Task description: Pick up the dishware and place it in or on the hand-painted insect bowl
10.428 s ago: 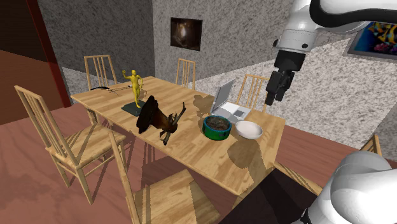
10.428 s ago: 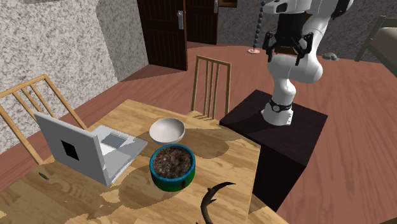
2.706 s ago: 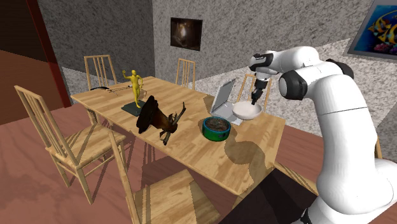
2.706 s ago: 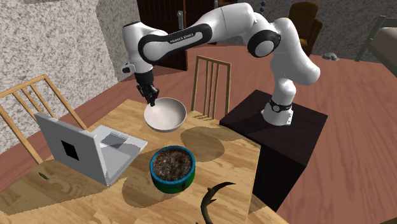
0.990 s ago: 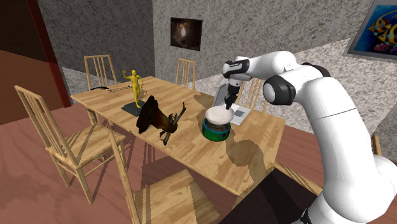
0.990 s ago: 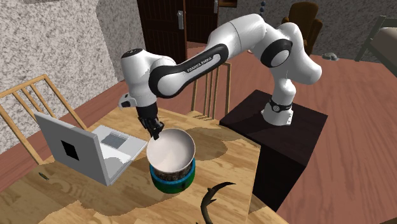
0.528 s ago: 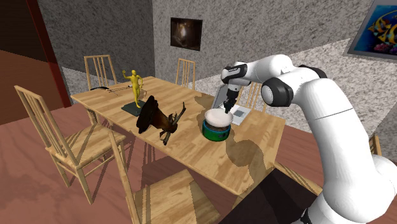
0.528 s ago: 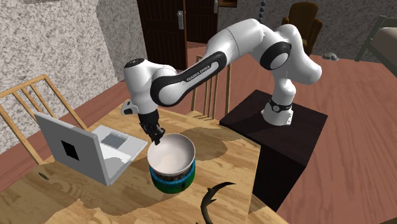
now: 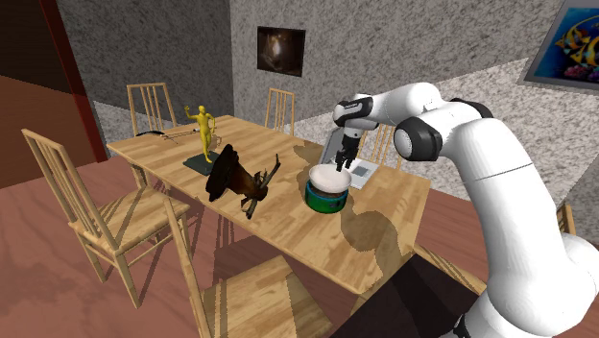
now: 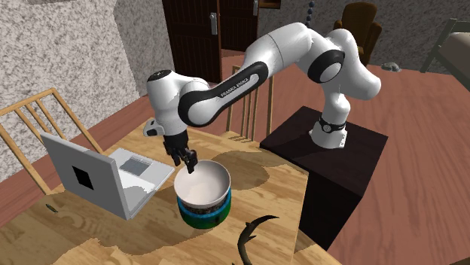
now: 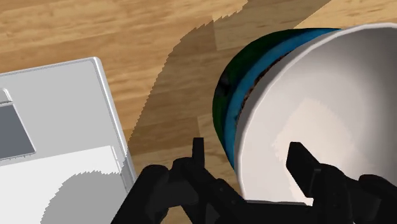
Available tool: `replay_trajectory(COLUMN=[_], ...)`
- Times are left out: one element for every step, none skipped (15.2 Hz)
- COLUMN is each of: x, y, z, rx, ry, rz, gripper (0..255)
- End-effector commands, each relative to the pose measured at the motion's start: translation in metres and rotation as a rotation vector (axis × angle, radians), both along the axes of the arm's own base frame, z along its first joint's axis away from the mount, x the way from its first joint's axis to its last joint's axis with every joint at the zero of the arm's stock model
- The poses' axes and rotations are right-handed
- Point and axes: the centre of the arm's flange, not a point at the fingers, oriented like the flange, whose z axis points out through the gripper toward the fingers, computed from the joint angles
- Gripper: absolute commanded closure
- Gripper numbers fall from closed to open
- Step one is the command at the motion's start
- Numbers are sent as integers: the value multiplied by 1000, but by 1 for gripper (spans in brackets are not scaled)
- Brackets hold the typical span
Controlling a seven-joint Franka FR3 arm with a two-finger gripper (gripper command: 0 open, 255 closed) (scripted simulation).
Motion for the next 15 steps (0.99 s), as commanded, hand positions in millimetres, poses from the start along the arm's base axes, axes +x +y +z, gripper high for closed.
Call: replay_trajectory(x=[0, 0, 0, 0, 0, 0, -1, -1, -1, -1, -1, -1, -1, -1, -1], y=[0, 0, 0, 0, -1, -3, -4, -5, -5, -5, -5, -5, -5, -5, -5], z=[0, 0, 0, 0, 13, 26, 39, 50, 50, 50, 50, 50, 50, 50, 50], rx=[0, 0, 0, 0, 0, 0, 0, 0, 0, 0, 0, 0, 0, 0, 0], ry=[0, 0, 0, 0, 0, 0, 0, 0, 0, 0, 0, 0, 0, 0, 0], rz=[0, 0, 0, 0, 0, 0, 0, 0, 0, 0, 0, 0, 0, 0, 0], gripper=[0, 0, 0, 0, 0, 0, 0, 0, 0, 0, 0, 0, 0, 0, 0])
